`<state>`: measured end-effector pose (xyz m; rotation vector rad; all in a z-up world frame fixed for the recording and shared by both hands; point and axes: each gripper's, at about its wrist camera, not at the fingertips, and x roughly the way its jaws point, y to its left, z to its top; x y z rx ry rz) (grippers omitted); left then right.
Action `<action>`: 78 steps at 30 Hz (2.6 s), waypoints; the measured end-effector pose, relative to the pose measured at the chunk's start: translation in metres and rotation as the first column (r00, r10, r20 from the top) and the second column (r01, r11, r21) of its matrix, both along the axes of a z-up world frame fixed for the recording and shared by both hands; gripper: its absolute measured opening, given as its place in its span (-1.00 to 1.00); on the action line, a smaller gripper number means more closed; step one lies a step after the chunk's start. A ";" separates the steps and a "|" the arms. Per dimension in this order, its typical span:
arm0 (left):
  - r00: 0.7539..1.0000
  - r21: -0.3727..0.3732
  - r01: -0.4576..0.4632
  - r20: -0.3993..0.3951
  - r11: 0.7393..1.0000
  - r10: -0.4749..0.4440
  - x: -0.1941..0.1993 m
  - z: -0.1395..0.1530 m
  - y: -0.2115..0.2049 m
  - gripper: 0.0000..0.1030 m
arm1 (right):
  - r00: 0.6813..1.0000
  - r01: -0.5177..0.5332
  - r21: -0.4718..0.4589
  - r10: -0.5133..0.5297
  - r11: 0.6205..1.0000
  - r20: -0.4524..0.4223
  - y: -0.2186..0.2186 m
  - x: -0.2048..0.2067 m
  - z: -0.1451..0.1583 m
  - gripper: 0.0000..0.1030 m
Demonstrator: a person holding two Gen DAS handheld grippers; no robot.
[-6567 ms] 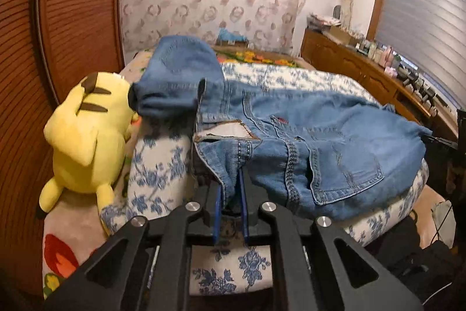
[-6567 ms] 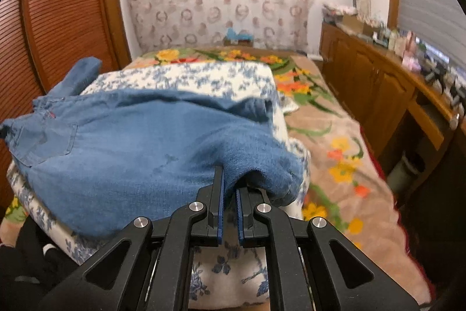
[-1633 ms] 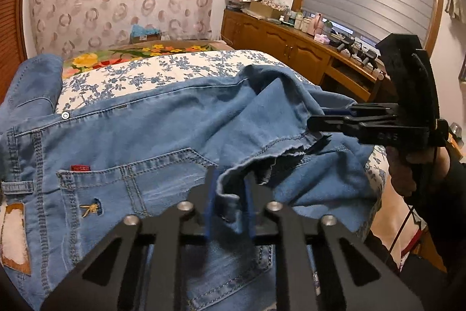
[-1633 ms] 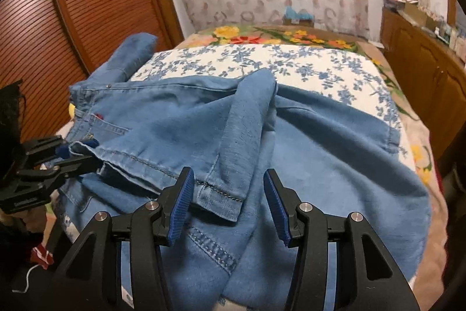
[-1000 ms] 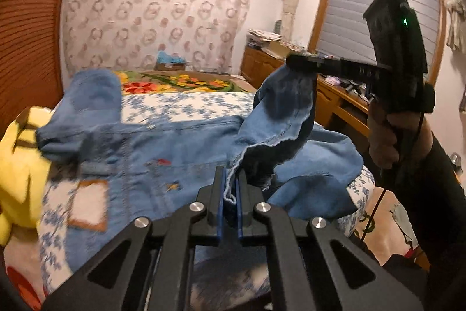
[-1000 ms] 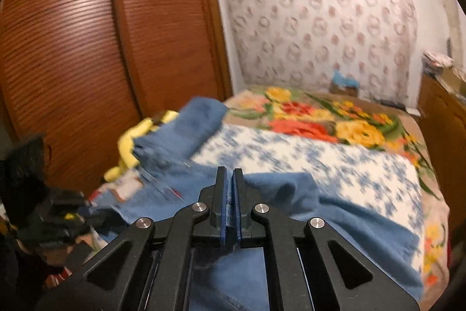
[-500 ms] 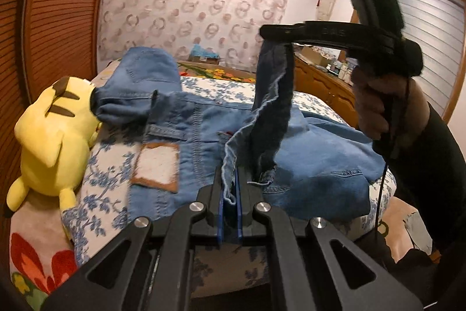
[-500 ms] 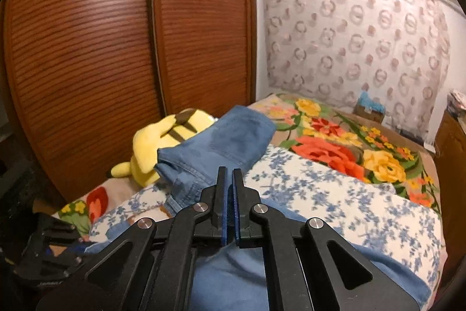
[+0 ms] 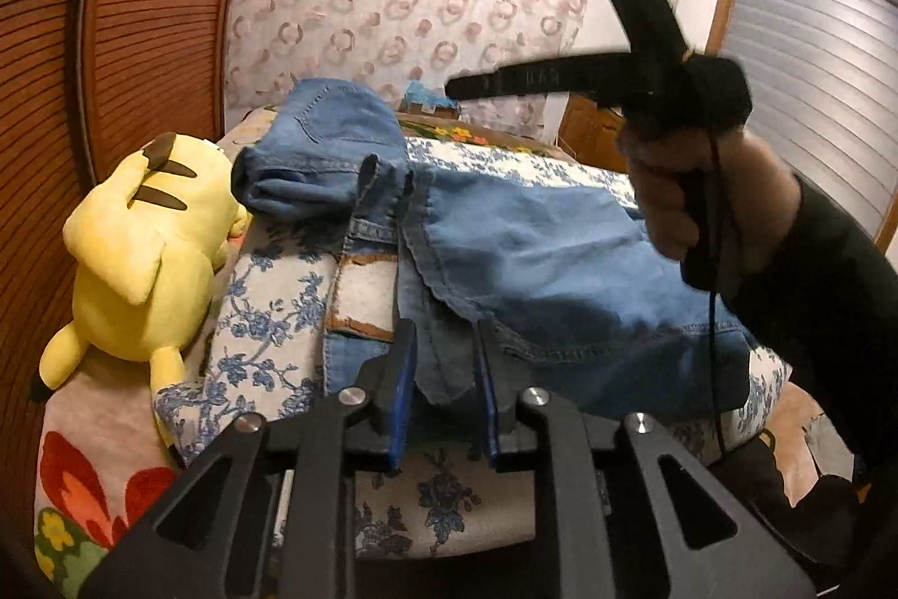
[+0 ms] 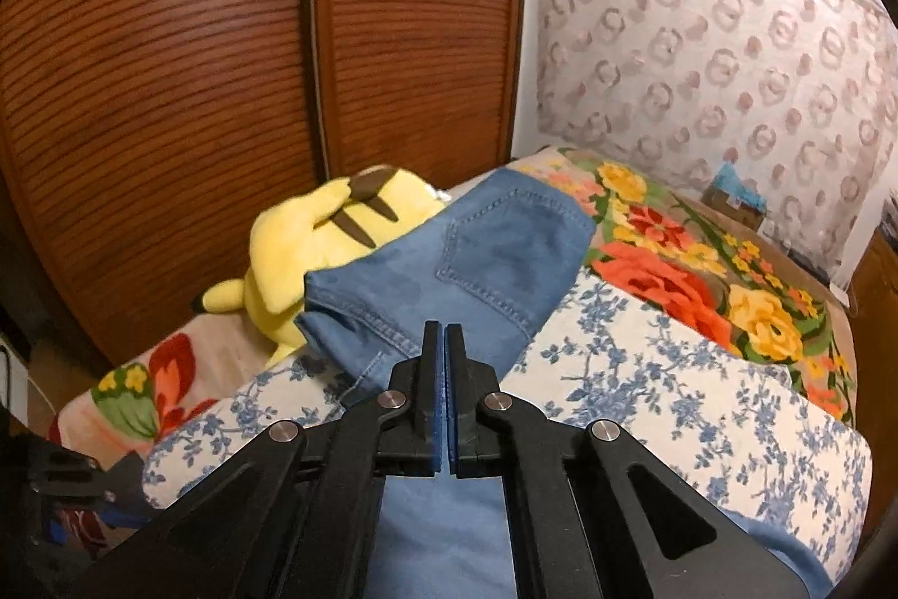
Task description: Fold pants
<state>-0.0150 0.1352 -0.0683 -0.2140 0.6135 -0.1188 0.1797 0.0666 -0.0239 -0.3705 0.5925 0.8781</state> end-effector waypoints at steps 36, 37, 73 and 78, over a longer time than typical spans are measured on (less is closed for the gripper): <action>0.992 0.060 0.046 -0.121 0.997 -0.039 0.054 -0.028 -0.039 -0.81 | 0.910 0.379 -0.104 -0.391 0.920 -0.139 -0.236 0.019 -0.112 0.07; 0.992 0.049 0.048 -0.118 0.998 -0.042 0.053 -0.026 -0.037 -0.85 | 0.910 0.378 -0.098 -0.389 0.921 -0.144 -0.237 0.018 -0.112 0.07; 0.984 0.203 0.044 -0.177 0.978 -0.008 0.166 0.000 0.000 -0.30 | 0.893 0.430 -0.111 -0.440 0.896 -0.098 -0.236 0.019 -0.112 0.09; 0.982 0.250 0.038 -0.187 0.968 0.009 0.175 -0.007 0.000 -0.57 | 0.892 0.430 -0.110 -0.440 0.896 -0.098 -0.236 0.019 -0.112 0.09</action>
